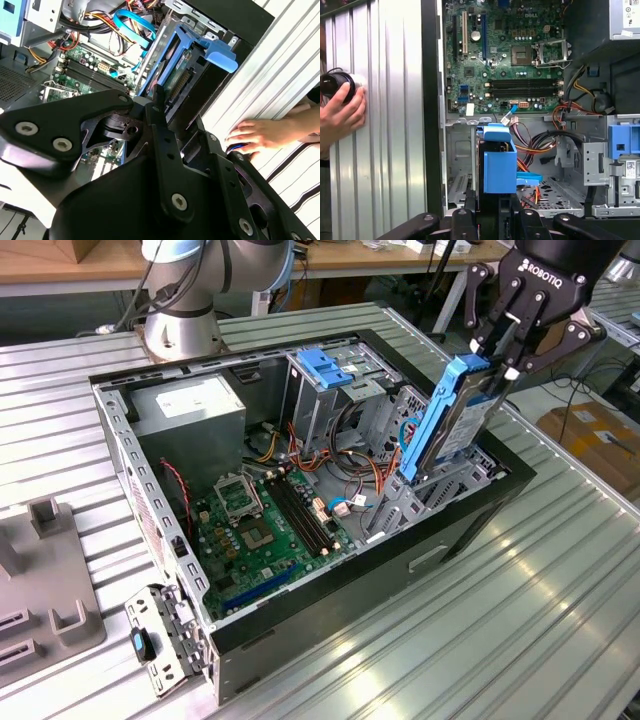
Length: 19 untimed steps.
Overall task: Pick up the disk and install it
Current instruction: 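Insert the disk into the insertion slot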
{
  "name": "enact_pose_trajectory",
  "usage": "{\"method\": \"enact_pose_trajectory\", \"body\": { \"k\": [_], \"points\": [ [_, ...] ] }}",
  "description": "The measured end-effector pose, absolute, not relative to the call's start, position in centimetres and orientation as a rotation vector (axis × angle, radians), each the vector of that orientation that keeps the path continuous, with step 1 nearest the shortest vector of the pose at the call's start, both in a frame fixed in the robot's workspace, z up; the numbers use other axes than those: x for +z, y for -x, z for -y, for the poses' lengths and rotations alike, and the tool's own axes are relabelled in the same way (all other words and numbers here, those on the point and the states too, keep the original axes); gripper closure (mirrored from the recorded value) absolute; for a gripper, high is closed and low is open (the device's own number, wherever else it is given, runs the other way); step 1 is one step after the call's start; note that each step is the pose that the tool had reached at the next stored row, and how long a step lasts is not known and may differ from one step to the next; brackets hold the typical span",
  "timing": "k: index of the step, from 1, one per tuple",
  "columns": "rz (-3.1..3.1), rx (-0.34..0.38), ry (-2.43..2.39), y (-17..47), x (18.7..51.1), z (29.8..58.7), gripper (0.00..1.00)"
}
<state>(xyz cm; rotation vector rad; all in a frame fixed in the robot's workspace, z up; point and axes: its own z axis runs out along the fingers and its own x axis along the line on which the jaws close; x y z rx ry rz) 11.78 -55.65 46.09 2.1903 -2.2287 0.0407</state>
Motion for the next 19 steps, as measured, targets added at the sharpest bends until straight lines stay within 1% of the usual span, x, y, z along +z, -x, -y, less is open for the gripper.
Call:
{"method": "enact_pose_trajectory", "body": {
  "k": [13,19],
  "points": [
    [2.203,0.041,-2.217,-11.7,45.8,55.6,0.65],
    [2.202,0.041,-2.217,-11.7,45.0,55.6,0.65]
  ]
}}
